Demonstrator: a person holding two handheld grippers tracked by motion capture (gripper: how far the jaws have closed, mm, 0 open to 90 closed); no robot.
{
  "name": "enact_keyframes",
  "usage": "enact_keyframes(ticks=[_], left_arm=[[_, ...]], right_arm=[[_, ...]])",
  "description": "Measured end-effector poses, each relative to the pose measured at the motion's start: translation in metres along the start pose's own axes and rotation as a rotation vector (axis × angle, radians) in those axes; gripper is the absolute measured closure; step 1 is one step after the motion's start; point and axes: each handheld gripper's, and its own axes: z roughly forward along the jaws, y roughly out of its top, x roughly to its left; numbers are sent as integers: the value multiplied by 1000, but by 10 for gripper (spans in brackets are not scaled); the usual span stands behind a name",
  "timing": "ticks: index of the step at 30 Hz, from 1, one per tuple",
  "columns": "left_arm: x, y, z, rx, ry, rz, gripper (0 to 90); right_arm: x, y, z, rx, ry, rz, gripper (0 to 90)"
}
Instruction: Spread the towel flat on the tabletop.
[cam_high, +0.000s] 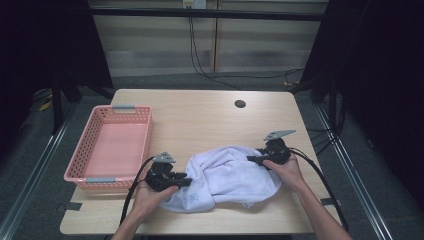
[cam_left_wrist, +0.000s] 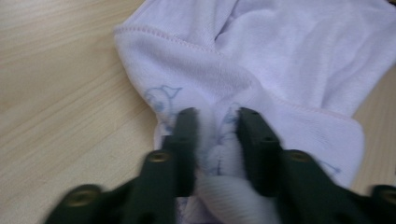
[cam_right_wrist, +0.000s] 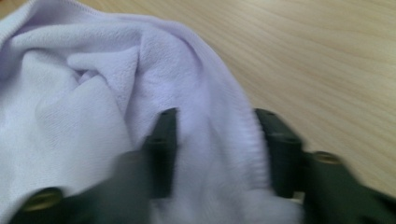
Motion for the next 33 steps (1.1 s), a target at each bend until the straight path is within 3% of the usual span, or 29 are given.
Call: enact_keyframes(ticks=[1, 2, 3, 5, 9, 12, 15, 18, 19, 20, 21, 24, 25, 26, 31, 32, 33], left_arm=[[0, 1, -3, -22, 2, -5, 818], [2, 2, -6, -39, -2, -13, 818], [3, 7, -13, -70, 12, -15, 839], [4, 10, -17, -86, 9, -13, 842], [0, 27, -35, -169, 23, 10, 851], [-2, 45, -50, -229, 41, 31, 853], [-6, 69, -71, -317, 55, 49, 855], [-15, 86, -92, -404, 69, 78, 856], [-23, 94, -106, -455, 66, 107, 856], [-23, 94, -106, -455, 66, 107, 856], [-32, 95, -113, -463, 46, 135, 856], [-41, 89, -111, -433, 23, 161, 854], [-48, 77, -100, -400, -24, 160, 852], [-48, 77, -100, -400, -24, 160, 852], [-60, 38, -56, -238, -115, 173, 835], [-62, 32, -51, -217, -127, 171, 783], [-62, 26, -46, -192, -141, 167, 783]], right_arm=[[3, 2, -4, -35, -3, -2, 813], [3, 2, -4, -35, -3, -2, 813], [2, 8, -14, -78, -7, 3, 827], [1, 11, -20, -106, -8, 15, 828], [-5, 34, -47, -189, -36, 17, 831], [-7, 46, -56, -223, -56, 19, 832], [-10, 65, -69, -270, -77, 6, 835], [-11, 87, -84, -353, -86, 8, 836], [-9, 99, -95, -412, -79, -4, 836], [-9, 99, -95, -412, -79, -4, 836], [-7, 106, -105, -457, -67, -8, 835], [-6, 102, -108, -456, -75, -15, 833], [-6, 88, -105, -413, -82, -20, 823], [-6, 88, -105, -413, -82, -20, 823], [-7, 29, -93, -290, -79, 1, 795], [-5, 11, -92, -254, -77, 12, 744], [-5, 11, -92, -254, -77, 12, 744]])
